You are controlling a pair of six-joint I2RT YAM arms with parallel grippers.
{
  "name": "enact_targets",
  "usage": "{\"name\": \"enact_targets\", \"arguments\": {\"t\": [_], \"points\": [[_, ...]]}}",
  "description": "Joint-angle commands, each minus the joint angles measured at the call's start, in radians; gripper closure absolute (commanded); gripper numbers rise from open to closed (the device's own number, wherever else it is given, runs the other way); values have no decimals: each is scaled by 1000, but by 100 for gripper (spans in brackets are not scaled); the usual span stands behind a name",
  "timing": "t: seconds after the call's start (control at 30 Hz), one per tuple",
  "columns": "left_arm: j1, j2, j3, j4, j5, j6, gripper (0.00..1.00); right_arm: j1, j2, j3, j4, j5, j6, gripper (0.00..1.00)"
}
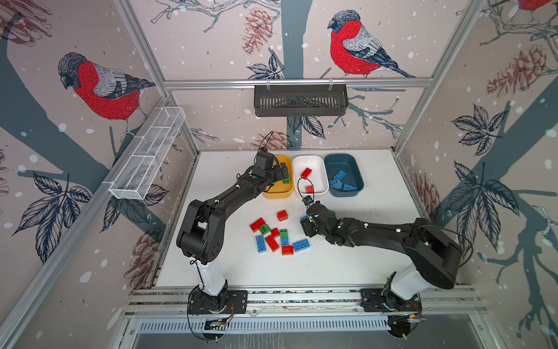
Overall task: Sort the legos into containers by color
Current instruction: 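Carry the blue brick into the teal tub and open the right gripper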
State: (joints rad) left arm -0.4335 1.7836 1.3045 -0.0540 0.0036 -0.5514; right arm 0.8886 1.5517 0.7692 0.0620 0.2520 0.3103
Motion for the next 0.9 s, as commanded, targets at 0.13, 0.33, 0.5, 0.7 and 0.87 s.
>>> {"name": "enact_targets", "arguments": {"t": [0.13,0.33,0.5,0.7,0.87], "points": [[-89,4,27,53,17,93,3,-186,-143,-43,46,-44,-43,48],[-121,8,25,74,50,114,3,-437,-178,5,79,-86,5,48],[-121,-30,-14,48,64,129,3,-617,-35,139,4,-213,48,48],[-122,-91,-77,-37,52,187,3,-685,152,315,-137,-205,-8,47],[-124,-140,-147,-99,17,209,3,-684,246,425,-221,-120,-8,45]]}}
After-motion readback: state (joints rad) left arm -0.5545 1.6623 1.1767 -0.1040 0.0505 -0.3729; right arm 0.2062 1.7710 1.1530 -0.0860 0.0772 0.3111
